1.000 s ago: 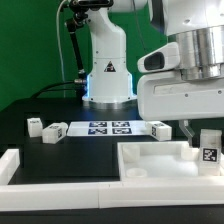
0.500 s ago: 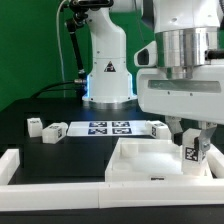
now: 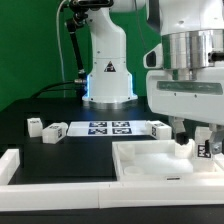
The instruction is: Assemble square table
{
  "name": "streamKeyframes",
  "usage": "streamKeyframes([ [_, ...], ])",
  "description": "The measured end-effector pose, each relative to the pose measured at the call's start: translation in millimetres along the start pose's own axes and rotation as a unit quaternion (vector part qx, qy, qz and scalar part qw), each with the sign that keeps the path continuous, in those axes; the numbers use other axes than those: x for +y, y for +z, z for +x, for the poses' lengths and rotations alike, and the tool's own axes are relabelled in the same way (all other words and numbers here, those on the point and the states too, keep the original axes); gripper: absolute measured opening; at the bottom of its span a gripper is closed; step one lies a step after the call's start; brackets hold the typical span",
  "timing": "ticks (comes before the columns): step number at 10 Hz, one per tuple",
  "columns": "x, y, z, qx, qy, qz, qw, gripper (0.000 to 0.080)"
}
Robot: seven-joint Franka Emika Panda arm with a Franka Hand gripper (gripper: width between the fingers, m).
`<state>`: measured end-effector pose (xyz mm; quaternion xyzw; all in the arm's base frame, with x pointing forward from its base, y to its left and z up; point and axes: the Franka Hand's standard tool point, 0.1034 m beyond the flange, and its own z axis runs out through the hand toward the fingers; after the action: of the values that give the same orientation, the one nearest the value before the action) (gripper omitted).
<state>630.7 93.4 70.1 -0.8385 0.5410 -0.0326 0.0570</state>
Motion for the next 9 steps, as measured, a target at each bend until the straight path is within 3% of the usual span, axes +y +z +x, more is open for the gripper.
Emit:
streamKeyframes([
  [1, 0.0, 0.1, 0.0, 0.0, 0.0, 0.0, 1.0, 0.0627],
  [2, -0.6, -2.0, 1.1, 0.0, -0.006, 0.002, 1.0, 0.0627],
  [4, -1.7, -29.7, 1.1, -0.004, -0.023, 0.019, 1.0, 0.0645],
  [6, -5.8, -47.0, 4.5, -0.004, -0.042, 0.027, 0.999, 0.0648],
  [9, -3.9, -41.8, 3.2, -0.004, -0.043, 0.023, 0.999, 0.0648],
])
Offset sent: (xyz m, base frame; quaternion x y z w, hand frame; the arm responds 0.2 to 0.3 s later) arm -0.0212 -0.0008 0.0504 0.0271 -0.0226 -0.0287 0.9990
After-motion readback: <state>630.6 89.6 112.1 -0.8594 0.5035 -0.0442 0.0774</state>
